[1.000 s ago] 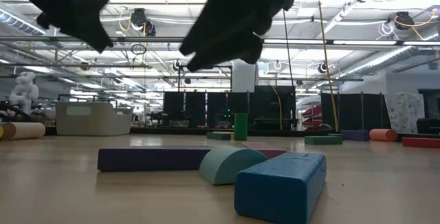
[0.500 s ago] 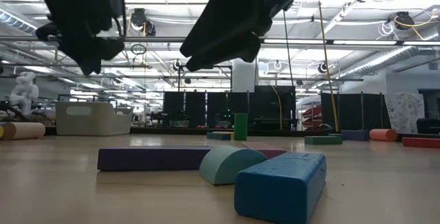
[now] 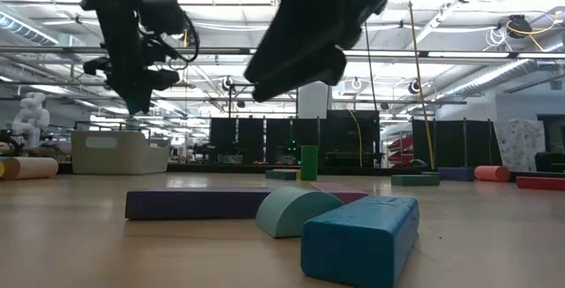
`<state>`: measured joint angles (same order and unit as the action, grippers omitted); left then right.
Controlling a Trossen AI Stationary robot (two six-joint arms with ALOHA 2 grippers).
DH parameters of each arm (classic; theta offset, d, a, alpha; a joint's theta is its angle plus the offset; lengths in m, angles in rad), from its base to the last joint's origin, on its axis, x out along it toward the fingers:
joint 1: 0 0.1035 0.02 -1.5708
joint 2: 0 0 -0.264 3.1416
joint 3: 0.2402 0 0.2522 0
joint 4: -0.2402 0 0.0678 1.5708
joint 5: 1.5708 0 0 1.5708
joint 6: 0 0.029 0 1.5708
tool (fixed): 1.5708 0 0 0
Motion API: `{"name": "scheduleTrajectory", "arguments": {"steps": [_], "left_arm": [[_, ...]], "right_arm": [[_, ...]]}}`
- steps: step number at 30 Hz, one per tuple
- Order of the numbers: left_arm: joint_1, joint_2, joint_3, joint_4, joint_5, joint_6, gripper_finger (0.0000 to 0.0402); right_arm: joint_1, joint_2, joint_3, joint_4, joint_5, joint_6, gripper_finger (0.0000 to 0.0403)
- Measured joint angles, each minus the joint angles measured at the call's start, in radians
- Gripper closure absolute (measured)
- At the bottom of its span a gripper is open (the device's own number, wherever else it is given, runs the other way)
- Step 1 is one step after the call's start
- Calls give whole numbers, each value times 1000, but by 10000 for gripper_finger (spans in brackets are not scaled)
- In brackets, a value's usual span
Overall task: Sort blocks by size
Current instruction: Put the blue half-circle block into the gray bin, then put the light blue half-circle block into the gray bin
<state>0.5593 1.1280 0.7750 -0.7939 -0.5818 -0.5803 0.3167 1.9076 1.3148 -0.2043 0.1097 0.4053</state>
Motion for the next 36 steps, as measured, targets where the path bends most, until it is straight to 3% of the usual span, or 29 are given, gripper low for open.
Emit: {"name": "scheduleTrajectory", "arguments": {"steps": [6,13,23,31,36], "left_arm": [[130,63,0,8,69,68,305],[205,182,-1,79,185,126,305],[216,268,-1,152,231,176,272],[216,271,-1,159,230,197,228],[208,247,4,149,268,227,222]], "right_arm": [[29,0,0,-35,23,29,234],[39,0,0,-34,46,19,234],[43,0,0,-34,48,-27,214],[44,0,0,-31,48,-28,196],[45,31,0,-9,40,-48,197]]}}
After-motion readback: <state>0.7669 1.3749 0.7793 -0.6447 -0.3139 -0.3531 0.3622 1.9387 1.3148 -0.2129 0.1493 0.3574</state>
